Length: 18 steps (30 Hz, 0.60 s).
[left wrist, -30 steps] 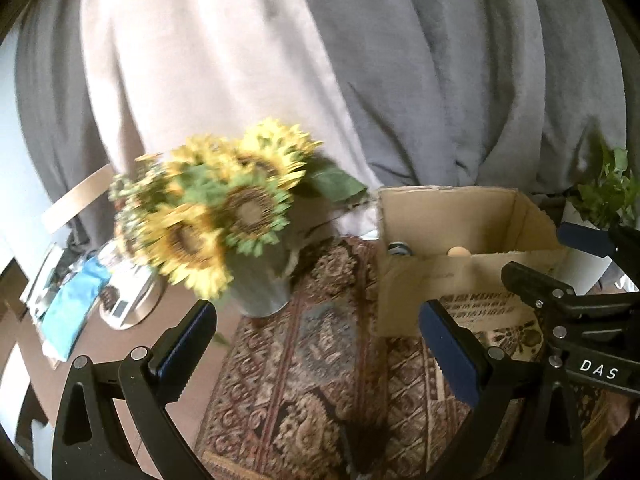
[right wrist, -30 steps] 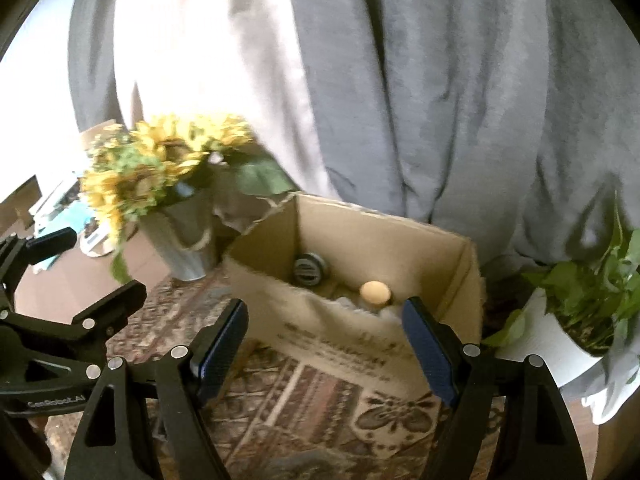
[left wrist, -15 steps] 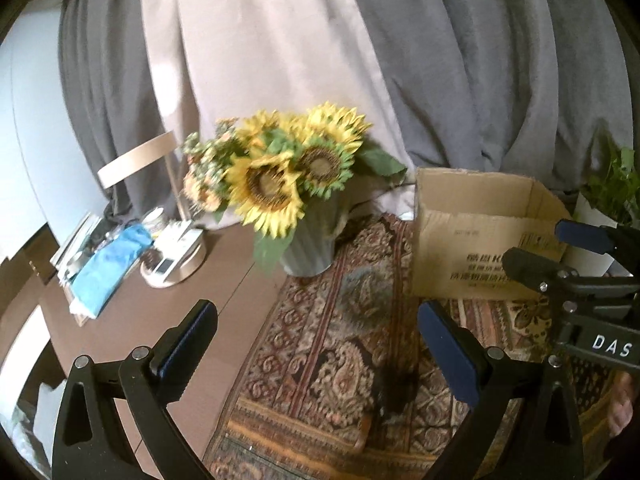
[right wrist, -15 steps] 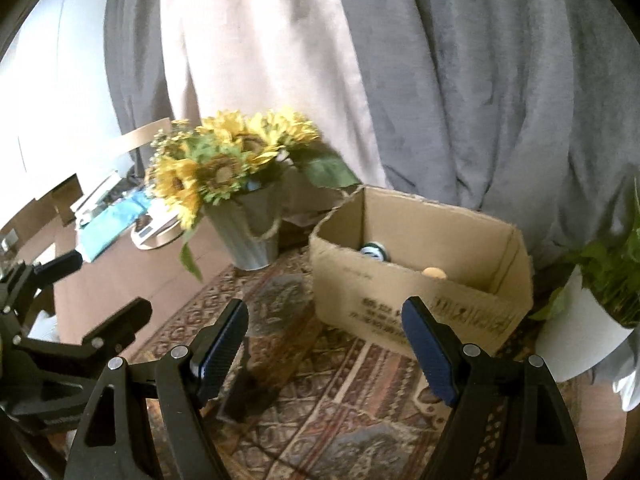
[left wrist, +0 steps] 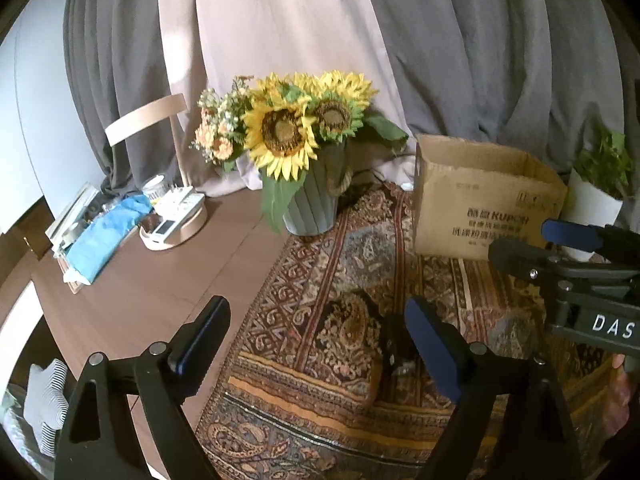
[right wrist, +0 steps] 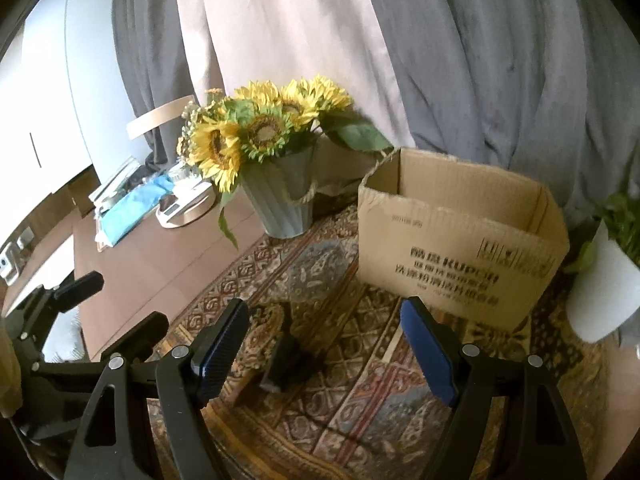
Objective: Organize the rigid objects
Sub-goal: 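Lower the left tool to the wooden stick while the right tool reaches the clear square item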
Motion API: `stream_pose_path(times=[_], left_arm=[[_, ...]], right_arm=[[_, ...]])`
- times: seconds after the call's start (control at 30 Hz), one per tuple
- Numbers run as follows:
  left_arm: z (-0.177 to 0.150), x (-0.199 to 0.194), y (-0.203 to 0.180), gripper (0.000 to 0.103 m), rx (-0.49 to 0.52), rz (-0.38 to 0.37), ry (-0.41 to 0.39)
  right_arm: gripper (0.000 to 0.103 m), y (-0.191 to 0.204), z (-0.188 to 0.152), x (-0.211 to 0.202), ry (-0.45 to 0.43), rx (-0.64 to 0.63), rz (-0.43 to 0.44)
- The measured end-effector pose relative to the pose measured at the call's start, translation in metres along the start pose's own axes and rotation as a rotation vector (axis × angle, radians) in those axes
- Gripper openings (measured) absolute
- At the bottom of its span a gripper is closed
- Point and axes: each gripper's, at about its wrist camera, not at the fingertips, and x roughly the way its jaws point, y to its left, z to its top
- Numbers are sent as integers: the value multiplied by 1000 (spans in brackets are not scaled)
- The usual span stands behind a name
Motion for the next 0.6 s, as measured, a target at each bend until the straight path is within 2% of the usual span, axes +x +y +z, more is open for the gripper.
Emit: stream_pose_path(times=[0.2,0.3,0.6], left_arm=[[-21,8,-2,77,22,-12,25],[-34,12,-5,72,33,-32,47],[-61,23,-21,62,110,-48,49]], right_arm=[[75,7,-15,6,31,16,6],[69,10,-24,11,56,29,20],[53,13,-46,30,123,76,55]])
